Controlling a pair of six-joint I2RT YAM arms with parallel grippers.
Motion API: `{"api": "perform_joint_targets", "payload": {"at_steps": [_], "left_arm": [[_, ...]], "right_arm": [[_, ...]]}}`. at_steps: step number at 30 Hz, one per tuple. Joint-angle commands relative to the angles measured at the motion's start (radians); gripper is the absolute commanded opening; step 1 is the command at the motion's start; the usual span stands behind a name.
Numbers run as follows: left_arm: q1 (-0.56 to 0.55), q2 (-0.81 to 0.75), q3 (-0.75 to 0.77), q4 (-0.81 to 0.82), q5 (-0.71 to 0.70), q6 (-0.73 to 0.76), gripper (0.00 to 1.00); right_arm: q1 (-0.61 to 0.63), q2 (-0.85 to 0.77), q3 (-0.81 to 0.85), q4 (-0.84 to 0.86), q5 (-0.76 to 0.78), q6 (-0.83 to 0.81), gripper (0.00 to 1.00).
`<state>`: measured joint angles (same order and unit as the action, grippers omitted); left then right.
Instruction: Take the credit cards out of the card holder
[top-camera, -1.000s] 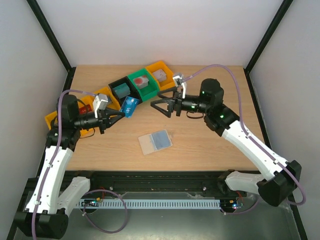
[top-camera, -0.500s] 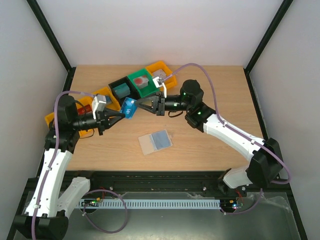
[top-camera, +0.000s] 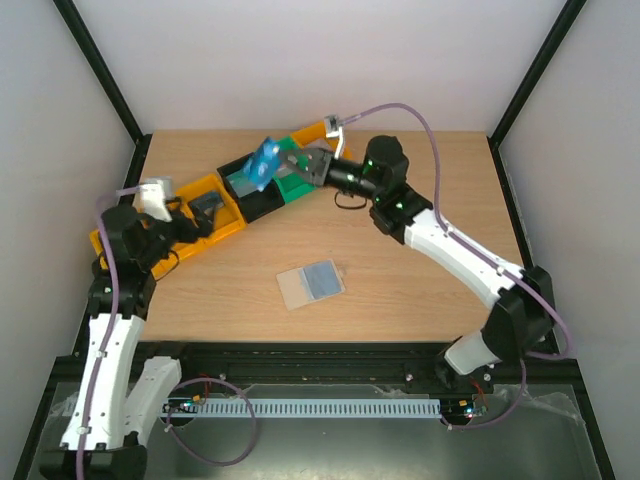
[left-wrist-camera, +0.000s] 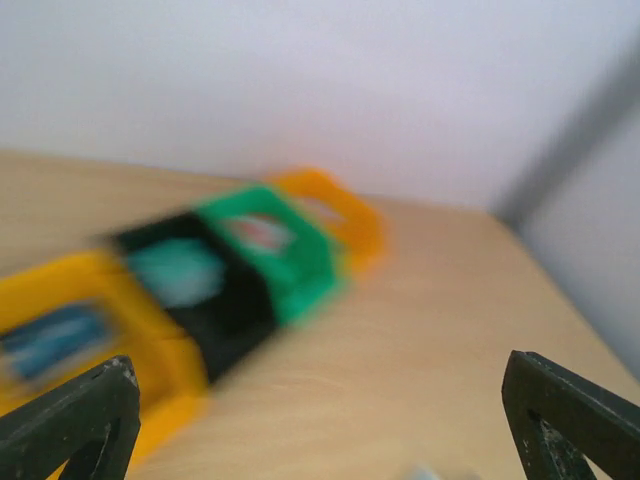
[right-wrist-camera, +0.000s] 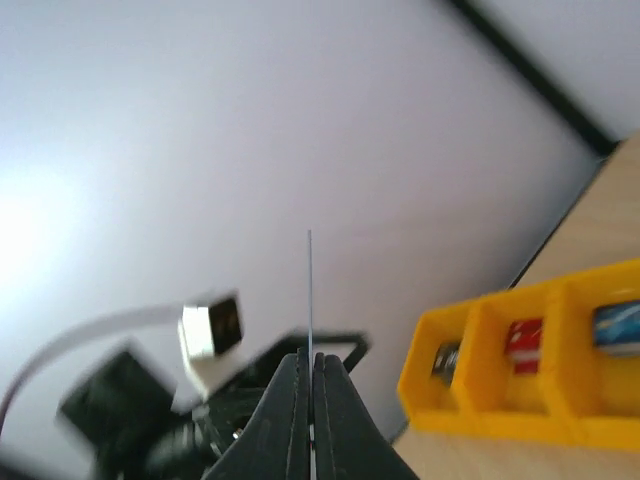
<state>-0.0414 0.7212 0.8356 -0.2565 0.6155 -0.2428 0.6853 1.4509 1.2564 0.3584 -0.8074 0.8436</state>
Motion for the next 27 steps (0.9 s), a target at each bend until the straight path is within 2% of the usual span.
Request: {"api": "perform_joint_targets", "payload": {"at_steps": [1,4,6,9,11,12,16,17,19,21,22,24,27], "left_arm": [[0.156,-0.002,-0.048,-0.086,-0.811,-0.271,0.99],[0.231,-0.039,-0.074,-0.105,-0.726,-0.283,0.99],[0.246,-0.085,-0.097,-0.095,-0.679,-0.298,0.99],[0.271,-0.126,-0.123,-0.095,-0.688,-0.289,0.99],[0.275,-0.141,-0.146,-0.04,-0.654,-0.2,0.99],[0.274,-0.145,-0.157,0.005,-0.596,-0.119,0.99],[0.218,-0.12,-0.143,0.086,-0.285,0.45,0.99],[0.185,-0.109,-0.139,0.082,-0.256,0.616,0.99],[0.081,-0.082,-0.151,0.081,-0.302,0.961,0.99],[-0.044,-0.041,-0.197,0.127,-0.453,1.311,0.99],[-0.086,-0.018,-0.236,0.207,-0.524,1.427,0.99],[-0.121,0.048,-0.287,0.45,-0.592,1.559,0.99],[-0.127,0.187,-0.279,0.727,-0.67,1.597,0.99]], "right_arm": [[-0.01,0.173,0.104,-0.068,0.353,0.344,0.02],[0.046,0.294,0.134,0.027,0.525,0.464,0.02],[0.082,0.39,0.244,0.042,0.597,0.498,0.02],[0.124,0.553,0.456,-0.036,0.65,0.507,0.02],[0.141,0.646,0.569,-0.103,0.65,0.514,0.02],[0.145,0.673,0.596,-0.129,0.648,0.526,0.02],[0.15,0.683,0.596,-0.16,0.663,0.562,0.02],[0.153,0.681,0.601,-0.174,0.666,0.554,0.02],[0.158,0.671,0.604,-0.186,0.673,0.544,0.02],[0.161,0.66,0.592,-0.18,0.676,0.555,0.02],[0.163,0.653,0.587,-0.176,0.678,0.556,0.02],[0.166,0.638,0.562,-0.162,0.688,0.568,0.02],[0.166,0.607,0.504,-0.107,0.695,0.603,0.02]]}}
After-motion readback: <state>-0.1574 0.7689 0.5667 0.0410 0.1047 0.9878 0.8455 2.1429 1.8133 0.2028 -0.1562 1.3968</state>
